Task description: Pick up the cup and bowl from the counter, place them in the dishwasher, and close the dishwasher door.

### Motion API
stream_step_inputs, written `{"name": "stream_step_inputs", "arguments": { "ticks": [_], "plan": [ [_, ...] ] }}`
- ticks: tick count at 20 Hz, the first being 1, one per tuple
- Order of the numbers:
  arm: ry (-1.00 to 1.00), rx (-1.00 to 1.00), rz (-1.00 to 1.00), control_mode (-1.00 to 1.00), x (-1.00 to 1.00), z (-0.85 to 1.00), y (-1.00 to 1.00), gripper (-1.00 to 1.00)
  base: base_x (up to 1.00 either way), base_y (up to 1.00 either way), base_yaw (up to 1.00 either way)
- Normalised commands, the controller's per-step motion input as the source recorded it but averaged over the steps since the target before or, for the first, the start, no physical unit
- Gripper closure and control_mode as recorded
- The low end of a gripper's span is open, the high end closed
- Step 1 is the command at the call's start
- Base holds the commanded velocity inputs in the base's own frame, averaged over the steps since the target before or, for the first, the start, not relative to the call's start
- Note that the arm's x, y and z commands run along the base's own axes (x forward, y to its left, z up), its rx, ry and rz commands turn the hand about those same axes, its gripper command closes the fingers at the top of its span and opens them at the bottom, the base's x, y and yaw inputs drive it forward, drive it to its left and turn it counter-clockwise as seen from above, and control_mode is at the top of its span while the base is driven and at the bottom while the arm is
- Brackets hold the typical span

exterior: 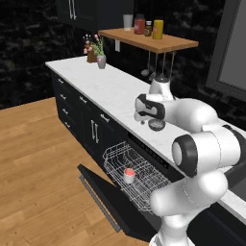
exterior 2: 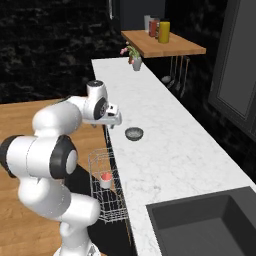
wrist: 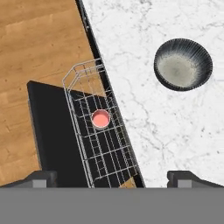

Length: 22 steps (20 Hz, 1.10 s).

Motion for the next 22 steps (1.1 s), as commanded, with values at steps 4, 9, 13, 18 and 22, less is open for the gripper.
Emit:
{"name": "stream_step_inputs", "arguments": {
  "ticks": [4,9,13,18,22],
  "plan": [
    [0.01,-0.14,0.00,-1.00,0.19,-0.22,-0.24,-1.00,0.00,0.00,0.00],
    [0.00,-0.08,0.00,-1.00,0.28,-0.41,-0.35,-1.00,0.00,0.00,0.00],
    [-0.02,0.00,0.02,-1.00,0.42,-0.29,-0.22,-1.00,0.00,0.00,0.00],
    [0.00,0.00,0.03,-1.00,0.69,-0.29,-0.14,-1.00,0.00,0.00,0.00],
    [0.00,0.00,0.03,-1.00,0.60,-0.27,-0.19,-1.00,0.00,0.00,0.00]
  ]
}}
